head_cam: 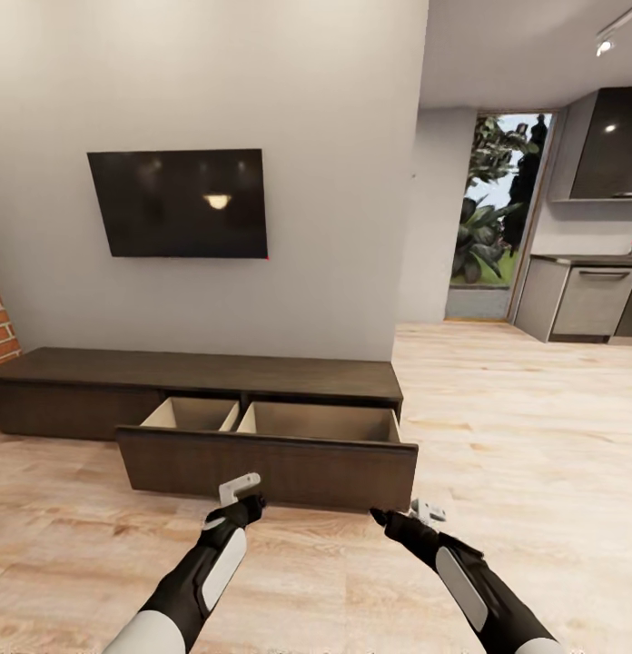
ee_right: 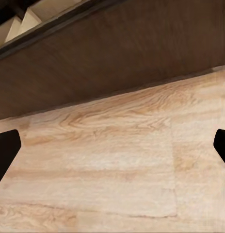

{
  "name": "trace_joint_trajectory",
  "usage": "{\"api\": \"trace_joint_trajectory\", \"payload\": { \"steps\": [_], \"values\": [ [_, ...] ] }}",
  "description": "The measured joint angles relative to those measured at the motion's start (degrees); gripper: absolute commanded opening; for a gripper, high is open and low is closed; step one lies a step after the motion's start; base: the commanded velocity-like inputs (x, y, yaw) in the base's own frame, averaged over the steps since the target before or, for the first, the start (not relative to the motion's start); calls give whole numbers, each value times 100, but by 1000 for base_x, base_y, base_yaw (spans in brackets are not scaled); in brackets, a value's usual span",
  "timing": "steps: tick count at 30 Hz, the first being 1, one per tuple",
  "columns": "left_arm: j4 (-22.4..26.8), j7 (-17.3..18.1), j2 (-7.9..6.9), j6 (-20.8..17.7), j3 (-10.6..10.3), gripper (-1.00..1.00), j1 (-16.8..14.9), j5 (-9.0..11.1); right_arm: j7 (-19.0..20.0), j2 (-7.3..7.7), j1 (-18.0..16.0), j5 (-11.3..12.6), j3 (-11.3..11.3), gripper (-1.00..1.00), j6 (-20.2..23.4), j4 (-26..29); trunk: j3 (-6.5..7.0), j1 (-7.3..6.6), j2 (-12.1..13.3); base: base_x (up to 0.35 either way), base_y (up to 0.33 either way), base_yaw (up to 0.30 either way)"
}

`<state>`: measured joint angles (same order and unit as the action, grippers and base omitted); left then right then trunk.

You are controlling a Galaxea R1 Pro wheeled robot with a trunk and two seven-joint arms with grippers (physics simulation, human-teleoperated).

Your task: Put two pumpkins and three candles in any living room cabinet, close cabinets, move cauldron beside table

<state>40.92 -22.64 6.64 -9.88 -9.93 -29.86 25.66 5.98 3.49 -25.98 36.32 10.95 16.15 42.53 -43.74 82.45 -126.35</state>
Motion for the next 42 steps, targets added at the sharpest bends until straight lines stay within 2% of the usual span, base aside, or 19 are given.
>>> {"api": "trace_joint_trajectory", "payload": {
  "steps": [3, 4, 5, 6, 9, 14, 16, 19, 21, 26, 34, 42],
  "values": [
    [-368, -71, 0, 600, -194, 100, -3, -17, -20, -5, 3, -272, 73, 100, -801, -6, -54, 66, -120, 0, 0, 0],
    [-431, -76, 1, 695, -220, 100, -4, -22, -27, -7, 4, -320, 81, 100, -961, -12, -72, 88, -160, 0, 0, 0],
    [-522, -84, 4, 846, -276, 100, -5, -42, -39, -12, 6, -439, 90, 100, -1314, -40, -90, 110, -201, 0, 0, 0],
    [-556, -87, 5, 907, -303, 100, -6, -53, -45, -14, 6, -500, 91, 100, -1472, -51, -108, 132, -241, 0, 0, 0],
    [-651, -97, 8, 1094, -503, 100, -6, -93, -241, -52, 10, -907, 89, 100, -2058, -77, -162, 198, -361, 0, 0, 0],
    [-637, -113, 4, 1234, -649, 100, -13, -116, -939, -224, 11, -1365, 79, 100, -2284, -93, -252, 308, -562, 0, 0, 0],
    [-660, -124, -3, 1343, -680, 100, -13, -114, -1220, -333, 11, -1695, 88, 100, -2320, -95, -288, 352, -642, 0, 0, 0],
    [-690, -129, 2, 1493, -769, 100, -12, -111, -1371, -466, 11, -2051, 87, 100, -2351, -103, -341, 418, -762, 0, 0, 0],
    [-702, -134, 6, 1546, -873, 100, -13, -109, -1413, -523, 11, -2168, 87, 100, -2414, -108, -377, 461, -843, 0, 0, 0],
    [-715, -139, 9, 1599, -1141, 100, -13, -99, -1460, -590, 11, -2292, 84, 100, -2637, -307, -467, 571, -1043, 0, 0, 0],
    [-715, -139, 8, 1614, -1186, 100, -10, -111, -1464, -592, 11, -2306, 81, 100, -2699, -531, -611, 747, -1364, 0, 0, 0],
    [-717, -143, 4, 1772, -1179, 100, -6, -113, -1452, -618, 11, -2314, 69, 100, -3255, -1665, -755, 923, -1685, 0, 0, 0]
  ]
}}
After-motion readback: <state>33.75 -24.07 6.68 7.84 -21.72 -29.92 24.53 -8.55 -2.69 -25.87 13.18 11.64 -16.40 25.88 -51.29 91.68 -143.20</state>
